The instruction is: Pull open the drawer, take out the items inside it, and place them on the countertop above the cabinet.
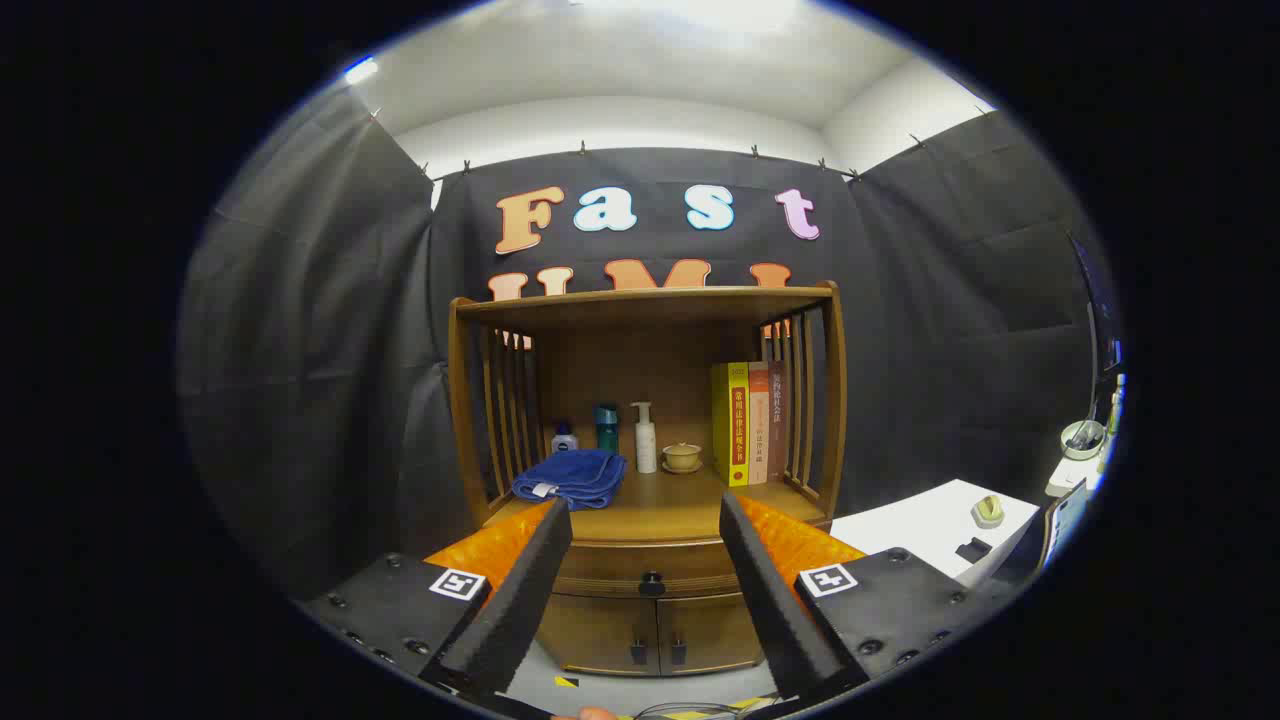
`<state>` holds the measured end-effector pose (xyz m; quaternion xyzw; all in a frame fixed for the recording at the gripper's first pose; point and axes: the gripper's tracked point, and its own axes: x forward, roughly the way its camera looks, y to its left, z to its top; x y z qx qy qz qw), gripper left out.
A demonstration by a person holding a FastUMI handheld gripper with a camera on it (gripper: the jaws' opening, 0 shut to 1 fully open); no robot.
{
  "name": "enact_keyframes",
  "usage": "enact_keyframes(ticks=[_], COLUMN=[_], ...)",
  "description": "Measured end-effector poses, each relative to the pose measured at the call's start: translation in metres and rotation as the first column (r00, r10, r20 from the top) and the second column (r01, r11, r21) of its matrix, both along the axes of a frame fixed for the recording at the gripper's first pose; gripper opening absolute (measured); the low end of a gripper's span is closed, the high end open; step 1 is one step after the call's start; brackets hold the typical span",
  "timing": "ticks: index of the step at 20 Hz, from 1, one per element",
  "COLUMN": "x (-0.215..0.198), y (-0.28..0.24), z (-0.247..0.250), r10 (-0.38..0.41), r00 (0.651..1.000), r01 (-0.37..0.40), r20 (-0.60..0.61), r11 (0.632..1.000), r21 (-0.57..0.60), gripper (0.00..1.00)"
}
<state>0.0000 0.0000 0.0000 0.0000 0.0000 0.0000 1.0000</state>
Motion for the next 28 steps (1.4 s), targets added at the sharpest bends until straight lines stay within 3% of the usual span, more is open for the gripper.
enact_keyframes(ticks=[20, 28], x=[-0.005, 0.012], y=[0.000, -0.008], z=[0.002, -0.028], r10=[-0.002, -0.006], r00=[1.000, 1.000], r01=[0.002, 0.006], r20=[0.005, -0.002], r11=[1.000, 1.000], r21=[0.022, -0.016], gripper=[0.98, 0.99])
